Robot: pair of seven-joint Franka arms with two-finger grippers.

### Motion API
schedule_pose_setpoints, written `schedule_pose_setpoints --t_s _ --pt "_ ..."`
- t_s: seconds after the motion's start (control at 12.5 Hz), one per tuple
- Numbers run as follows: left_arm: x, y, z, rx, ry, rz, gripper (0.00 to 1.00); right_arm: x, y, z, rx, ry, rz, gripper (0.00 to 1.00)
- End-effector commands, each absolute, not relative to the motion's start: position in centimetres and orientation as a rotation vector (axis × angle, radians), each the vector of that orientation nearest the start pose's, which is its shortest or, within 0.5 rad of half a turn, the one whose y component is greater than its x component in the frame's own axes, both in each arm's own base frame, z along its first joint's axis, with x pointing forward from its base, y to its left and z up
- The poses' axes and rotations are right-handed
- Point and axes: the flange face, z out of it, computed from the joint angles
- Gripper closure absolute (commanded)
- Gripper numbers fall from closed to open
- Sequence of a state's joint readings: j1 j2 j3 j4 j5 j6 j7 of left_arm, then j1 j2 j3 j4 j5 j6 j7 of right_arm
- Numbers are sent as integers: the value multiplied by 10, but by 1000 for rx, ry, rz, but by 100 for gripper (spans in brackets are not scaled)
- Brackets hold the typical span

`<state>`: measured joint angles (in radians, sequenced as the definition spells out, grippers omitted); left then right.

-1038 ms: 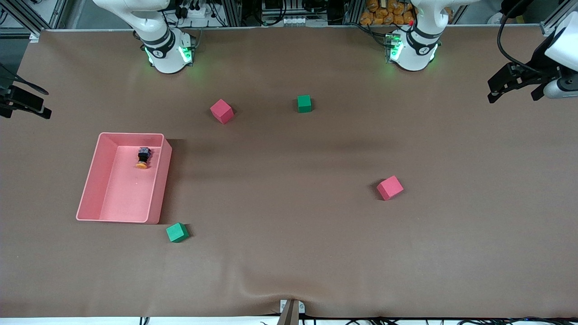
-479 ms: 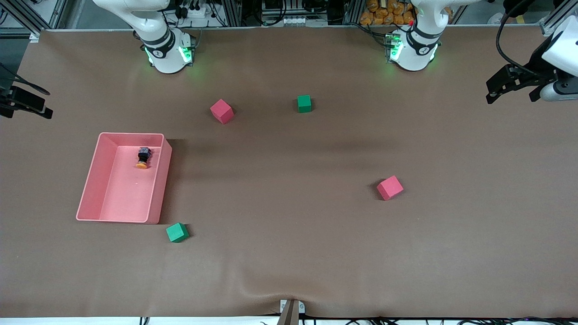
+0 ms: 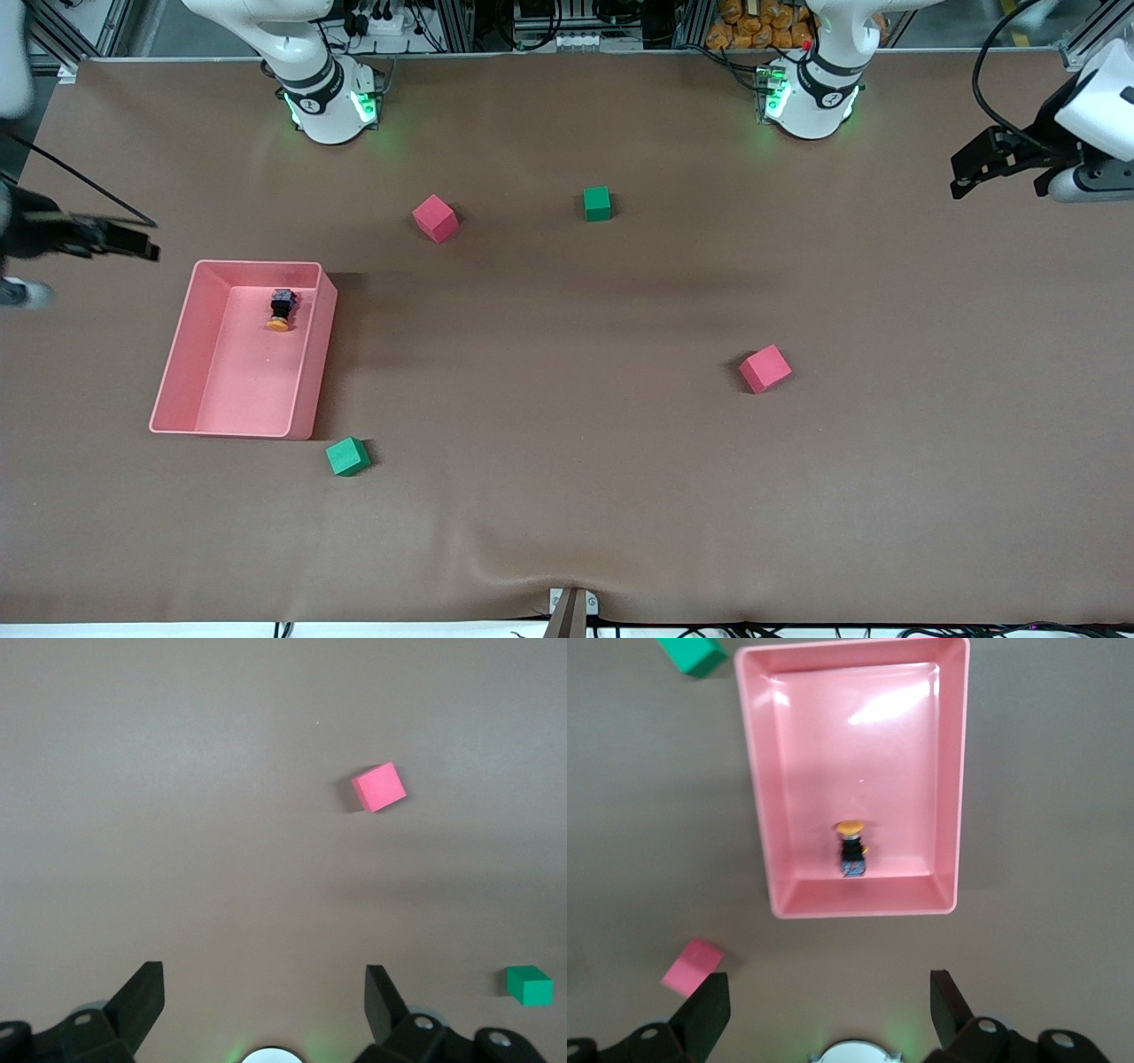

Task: Place and upright button with both arms
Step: 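Reach the right gripper into the pink tray toward the yellow button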

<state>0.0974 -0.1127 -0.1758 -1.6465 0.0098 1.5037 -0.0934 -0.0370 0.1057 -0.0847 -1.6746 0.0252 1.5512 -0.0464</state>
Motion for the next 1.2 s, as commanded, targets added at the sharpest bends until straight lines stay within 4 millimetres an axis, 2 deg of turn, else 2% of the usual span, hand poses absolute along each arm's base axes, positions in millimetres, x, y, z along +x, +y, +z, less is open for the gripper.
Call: schedule_pose_setpoints --t_s 0.0,0.16,0.32,0.48,0.64,0.8,1.12 --pt "514 -34 641 -3122 -14 68 0 561 -70 449 -3123 94 375 0" --pt "514 -28 639 -3122 -33 70 0 552 -65 393 -3129 81 332 0" --pt "513 -29 638 -3119 -31 75 0 537 -64 349 -3133 80 303 0" --pt "513 -29 637 -3119 -31 80 0 532 -64 328 -3136 96 286 0" --pt "514 -30 633 -3120 -28 87 0 539 -62 305 -3136 104 254 0" --pt "514 -31 629 -3118 -24 99 0 532 -50 284 -3138 77 232 0" --pt "515 -32 625 -3119 -21 97 0 512 -50 239 -3139 88 244 0"
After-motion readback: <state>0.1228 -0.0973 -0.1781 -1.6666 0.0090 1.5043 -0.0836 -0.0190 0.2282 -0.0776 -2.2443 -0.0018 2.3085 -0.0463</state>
